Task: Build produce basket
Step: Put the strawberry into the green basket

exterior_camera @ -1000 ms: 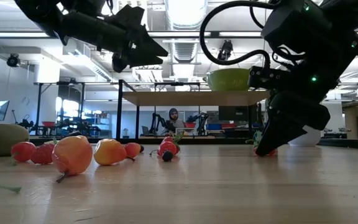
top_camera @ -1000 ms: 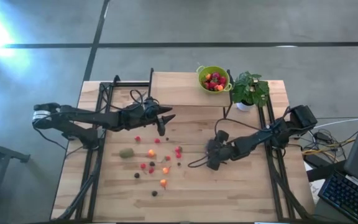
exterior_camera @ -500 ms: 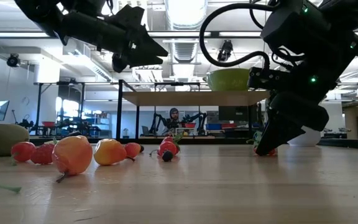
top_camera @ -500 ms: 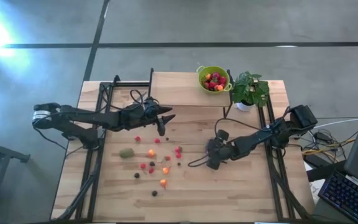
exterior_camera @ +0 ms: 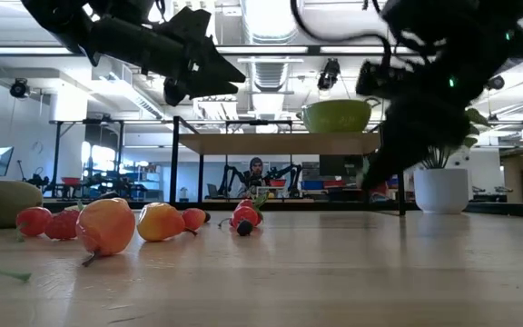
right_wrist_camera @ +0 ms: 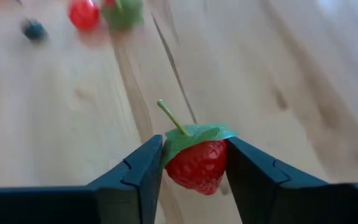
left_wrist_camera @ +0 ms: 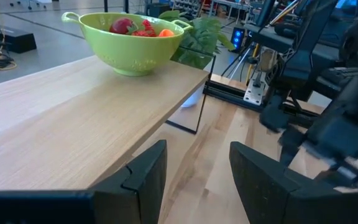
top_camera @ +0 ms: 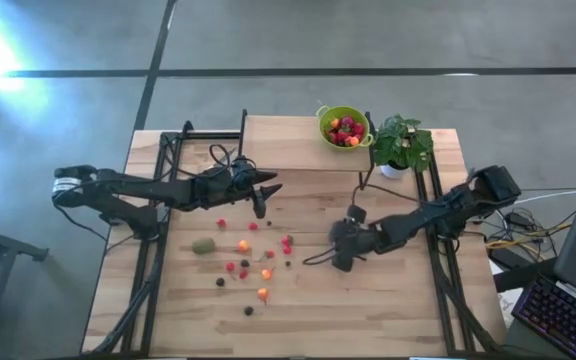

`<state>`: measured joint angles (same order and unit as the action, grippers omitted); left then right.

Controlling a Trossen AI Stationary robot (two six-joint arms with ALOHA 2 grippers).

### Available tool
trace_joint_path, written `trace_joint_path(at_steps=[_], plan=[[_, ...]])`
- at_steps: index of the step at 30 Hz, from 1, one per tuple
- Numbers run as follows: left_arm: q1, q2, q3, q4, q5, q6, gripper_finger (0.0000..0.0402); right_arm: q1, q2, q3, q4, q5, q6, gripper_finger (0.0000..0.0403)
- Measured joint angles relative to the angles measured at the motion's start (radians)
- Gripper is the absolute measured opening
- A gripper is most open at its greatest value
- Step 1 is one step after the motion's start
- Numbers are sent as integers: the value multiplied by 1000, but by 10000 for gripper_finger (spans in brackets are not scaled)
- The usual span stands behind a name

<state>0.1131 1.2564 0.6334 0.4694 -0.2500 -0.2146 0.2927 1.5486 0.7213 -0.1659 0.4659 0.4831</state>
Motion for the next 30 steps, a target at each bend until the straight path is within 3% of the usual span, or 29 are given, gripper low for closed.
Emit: trace_joint_path(at_steps=[9,18,26,30], plan=[[0,0,0,-10,0,-6,181,-76,-240,73,-51,-1,-197,147],[0,0,0,-19,0,-21,181,-254,-456,159,-88,0,-386,161],[0,0,0,-24,-1,-21,181,-459,-465,279,-183,-4,-513,148],[0,0,0,-26,-1,-21,181,-587,-419,337,-240,-87,-539,158]])
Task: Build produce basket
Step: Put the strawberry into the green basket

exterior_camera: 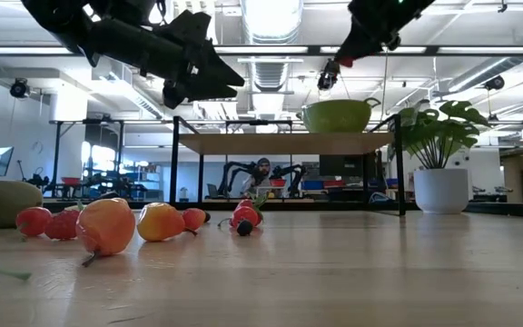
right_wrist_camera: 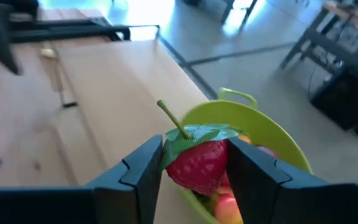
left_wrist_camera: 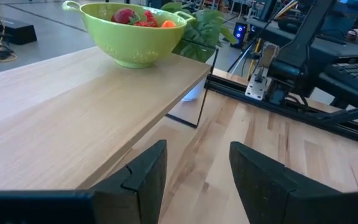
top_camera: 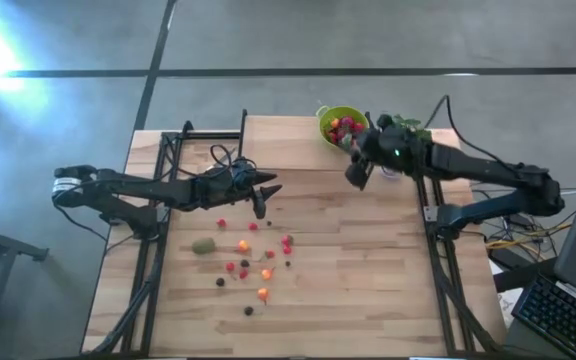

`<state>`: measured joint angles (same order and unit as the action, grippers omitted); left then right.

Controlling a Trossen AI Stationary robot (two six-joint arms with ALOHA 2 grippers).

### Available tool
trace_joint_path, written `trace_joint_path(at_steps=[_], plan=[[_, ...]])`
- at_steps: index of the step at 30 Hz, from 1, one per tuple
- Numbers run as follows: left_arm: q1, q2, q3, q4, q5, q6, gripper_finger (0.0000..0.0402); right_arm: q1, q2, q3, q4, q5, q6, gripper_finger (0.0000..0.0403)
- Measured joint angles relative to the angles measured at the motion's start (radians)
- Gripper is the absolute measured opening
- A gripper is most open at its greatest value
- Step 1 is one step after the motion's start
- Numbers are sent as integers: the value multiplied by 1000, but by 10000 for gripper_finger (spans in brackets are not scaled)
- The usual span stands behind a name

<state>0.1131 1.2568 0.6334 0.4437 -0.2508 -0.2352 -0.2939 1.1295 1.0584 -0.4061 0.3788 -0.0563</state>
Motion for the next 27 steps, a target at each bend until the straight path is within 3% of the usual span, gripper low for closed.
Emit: trace_joint_path(at_steps=[11,27], plan=[[0,0,0,-18,0,3,181,-287,125,95,-123,-228,-3,147],[0,0,0,-18,0,5,181,-329,165,82,-149,-258,0,153]])
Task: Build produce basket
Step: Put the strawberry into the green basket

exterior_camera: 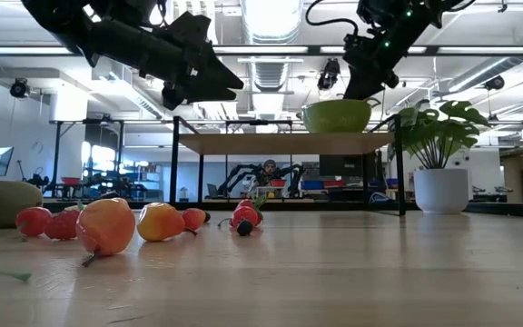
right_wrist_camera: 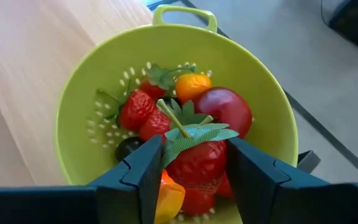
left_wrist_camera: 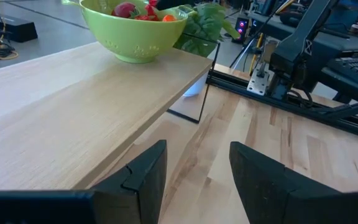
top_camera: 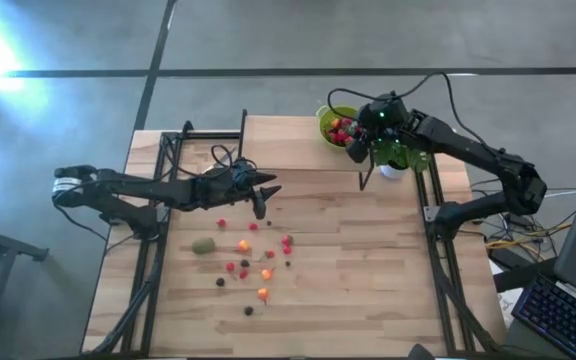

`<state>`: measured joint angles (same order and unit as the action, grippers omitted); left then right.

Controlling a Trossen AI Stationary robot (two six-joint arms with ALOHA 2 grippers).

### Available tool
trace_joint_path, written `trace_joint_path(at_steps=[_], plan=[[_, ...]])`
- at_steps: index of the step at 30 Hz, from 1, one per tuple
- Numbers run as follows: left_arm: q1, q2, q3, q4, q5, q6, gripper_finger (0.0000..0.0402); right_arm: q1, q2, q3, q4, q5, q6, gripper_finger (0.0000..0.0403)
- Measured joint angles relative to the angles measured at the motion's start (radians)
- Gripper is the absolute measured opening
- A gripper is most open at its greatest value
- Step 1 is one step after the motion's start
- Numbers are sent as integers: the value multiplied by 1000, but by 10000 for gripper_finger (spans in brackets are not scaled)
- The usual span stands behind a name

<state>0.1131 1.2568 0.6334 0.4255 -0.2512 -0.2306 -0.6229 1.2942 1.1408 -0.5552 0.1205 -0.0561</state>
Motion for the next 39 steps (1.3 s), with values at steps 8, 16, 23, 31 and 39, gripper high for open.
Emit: trace_joint_path(at_steps=[8,16,23,31,39], plan=[[0,0,0,0,0,0,181,0,0,0,-18,2,0,197],[0,0,0,0,0,0,181,1,-7,0,-17,9,-10,234],[0,0,0,0,0,0,181,35,-36,40,-17,10,-34,250],[0,0,0,0,0,1,181,51,-50,109,-15,10,-33,239],[0,0,0,-9,3,0,181,51,-49,146,-15,10,-30,218]])
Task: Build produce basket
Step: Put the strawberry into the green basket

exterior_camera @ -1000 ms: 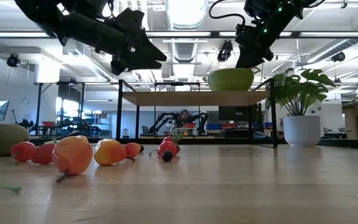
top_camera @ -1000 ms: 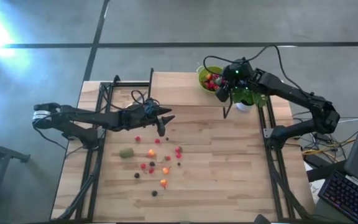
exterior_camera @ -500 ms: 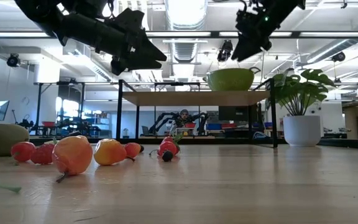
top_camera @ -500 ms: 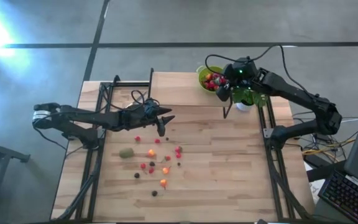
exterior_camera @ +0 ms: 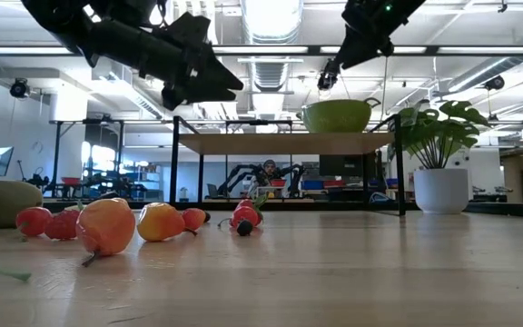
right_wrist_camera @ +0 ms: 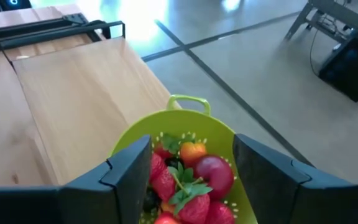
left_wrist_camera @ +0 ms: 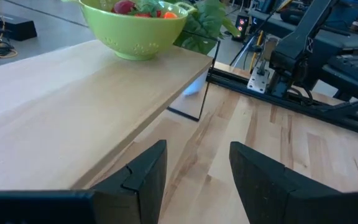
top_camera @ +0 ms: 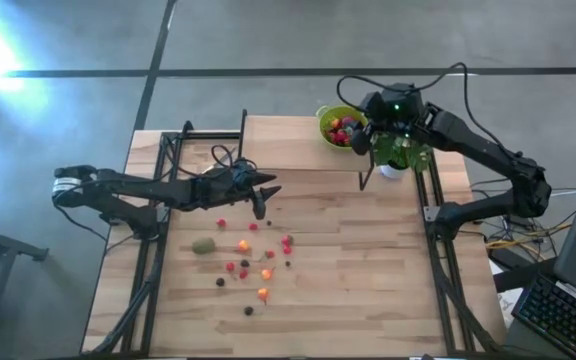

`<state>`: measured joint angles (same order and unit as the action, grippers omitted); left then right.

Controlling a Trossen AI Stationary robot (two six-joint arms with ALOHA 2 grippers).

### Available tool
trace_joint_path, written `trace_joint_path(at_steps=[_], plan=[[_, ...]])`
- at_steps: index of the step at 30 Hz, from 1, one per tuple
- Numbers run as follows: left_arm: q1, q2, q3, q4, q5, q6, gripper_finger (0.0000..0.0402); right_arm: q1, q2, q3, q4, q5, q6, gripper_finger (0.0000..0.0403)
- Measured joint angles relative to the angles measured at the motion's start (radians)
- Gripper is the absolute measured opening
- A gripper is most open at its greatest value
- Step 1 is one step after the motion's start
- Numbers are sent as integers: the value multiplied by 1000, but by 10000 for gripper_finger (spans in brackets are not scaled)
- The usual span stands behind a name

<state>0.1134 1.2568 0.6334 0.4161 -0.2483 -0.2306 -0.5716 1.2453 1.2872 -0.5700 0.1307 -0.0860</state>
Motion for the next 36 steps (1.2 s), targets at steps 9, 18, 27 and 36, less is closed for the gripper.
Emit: trace_joint_path(at_steps=[9,18,27,36], plan=[[-3,-5,0,-68,48,42,181,0,0,1,-1,0,0,201],[-15,-123,1,-272,46,41,181,0,0,1,-1,0,0,184],[-104,-260,1,-516,41,13,181,0,0,0,-2,0,0,165],[-166,-275,1,-807,40,-105,181,0,0,0,-2,0,0,139]])
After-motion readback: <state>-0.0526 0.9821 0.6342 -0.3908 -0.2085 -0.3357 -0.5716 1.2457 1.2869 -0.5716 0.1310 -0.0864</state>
